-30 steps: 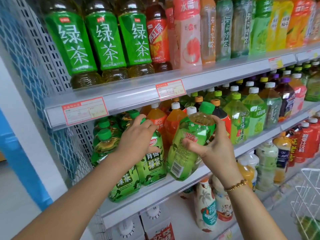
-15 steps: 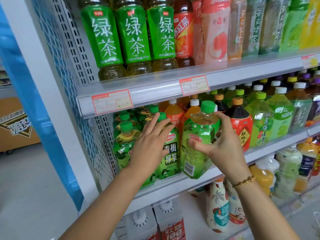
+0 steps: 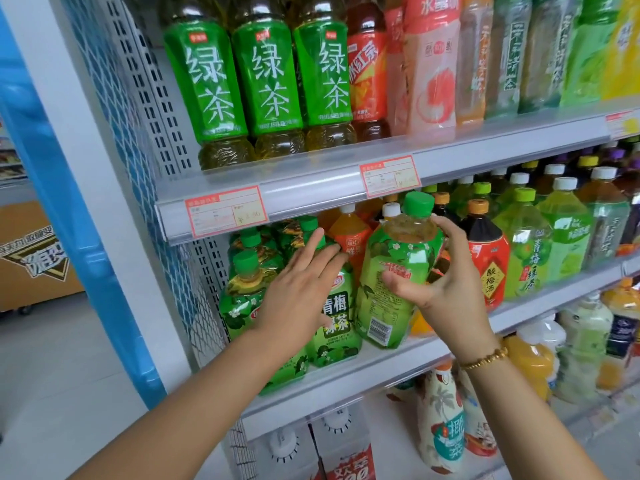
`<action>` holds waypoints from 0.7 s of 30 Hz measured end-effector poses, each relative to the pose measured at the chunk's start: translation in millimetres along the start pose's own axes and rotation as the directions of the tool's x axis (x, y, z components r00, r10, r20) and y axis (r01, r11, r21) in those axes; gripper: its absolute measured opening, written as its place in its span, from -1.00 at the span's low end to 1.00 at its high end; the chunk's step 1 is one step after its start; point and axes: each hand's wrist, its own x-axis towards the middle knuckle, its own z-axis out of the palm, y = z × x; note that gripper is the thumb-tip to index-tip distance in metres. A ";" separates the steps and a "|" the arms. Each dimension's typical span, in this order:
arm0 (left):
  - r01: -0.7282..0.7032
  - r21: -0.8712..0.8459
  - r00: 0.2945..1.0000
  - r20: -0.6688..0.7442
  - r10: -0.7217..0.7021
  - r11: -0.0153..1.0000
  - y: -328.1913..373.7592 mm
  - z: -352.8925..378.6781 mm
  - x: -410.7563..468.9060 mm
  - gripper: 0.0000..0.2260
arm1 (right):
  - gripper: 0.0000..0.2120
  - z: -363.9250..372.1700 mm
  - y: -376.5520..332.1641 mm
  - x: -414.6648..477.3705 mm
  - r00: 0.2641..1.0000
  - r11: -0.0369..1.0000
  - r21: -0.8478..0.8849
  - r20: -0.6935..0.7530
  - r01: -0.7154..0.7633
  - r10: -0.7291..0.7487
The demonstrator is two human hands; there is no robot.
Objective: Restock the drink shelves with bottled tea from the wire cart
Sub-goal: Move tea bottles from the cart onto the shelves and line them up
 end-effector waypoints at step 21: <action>0.031 0.047 0.995 -0.093 -0.026 0.998 -11.1 5.8 -19.4 -0.04 | -0.12 51.5 19.3 28.8 0.888 0.963 0.259 -0.456 0.078 0.051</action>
